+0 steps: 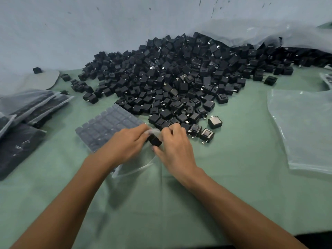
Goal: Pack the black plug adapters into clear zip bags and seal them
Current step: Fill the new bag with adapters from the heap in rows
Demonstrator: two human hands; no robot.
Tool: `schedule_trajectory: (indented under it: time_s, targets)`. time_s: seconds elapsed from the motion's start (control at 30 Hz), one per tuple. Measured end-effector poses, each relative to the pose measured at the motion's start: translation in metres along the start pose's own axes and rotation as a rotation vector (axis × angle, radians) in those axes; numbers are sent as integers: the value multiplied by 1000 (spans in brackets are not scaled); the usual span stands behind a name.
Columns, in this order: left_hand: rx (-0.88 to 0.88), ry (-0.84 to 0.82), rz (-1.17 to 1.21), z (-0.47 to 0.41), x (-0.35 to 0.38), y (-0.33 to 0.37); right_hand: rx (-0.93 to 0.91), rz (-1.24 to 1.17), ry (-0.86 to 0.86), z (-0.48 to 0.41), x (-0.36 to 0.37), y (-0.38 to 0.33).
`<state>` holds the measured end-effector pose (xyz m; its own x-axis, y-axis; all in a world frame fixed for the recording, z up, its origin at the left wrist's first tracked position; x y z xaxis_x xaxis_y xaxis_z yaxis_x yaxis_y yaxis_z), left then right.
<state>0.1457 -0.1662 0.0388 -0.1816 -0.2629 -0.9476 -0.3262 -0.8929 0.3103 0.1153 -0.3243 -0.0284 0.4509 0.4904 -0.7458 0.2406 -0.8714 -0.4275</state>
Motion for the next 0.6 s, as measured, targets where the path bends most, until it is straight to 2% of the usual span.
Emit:
schedule_trajectory:
  time_s: [0.1, 0.23, 0.4, 0.6]
  targets:
    - [15, 32, -10, 2, 3, 2, 38, -105, -31, -6, 2, 0]
    - [20, 34, 16, 2, 5, -1, 39, -150, -176, -21, 10, -8]
    - [15, 67, -133, -2, 18, -7, 78, -244, -170, -19, 17, -8]
    - [39, 223, -259, -2, 27, -4, 66, -158, -167, -15, 17, -3]
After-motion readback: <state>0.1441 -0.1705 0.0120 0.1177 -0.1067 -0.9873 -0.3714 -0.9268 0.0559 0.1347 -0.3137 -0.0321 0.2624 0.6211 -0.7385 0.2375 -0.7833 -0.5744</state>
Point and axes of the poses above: each hand's wrist, its own z-axis away from the middle knuckle, its own x-axis out of the palm, y = z × x, the point moved 1 cm from there along -z, towards the middle knuckle, and after that the axes turned 1 degree about z, right-handed, at the moved point
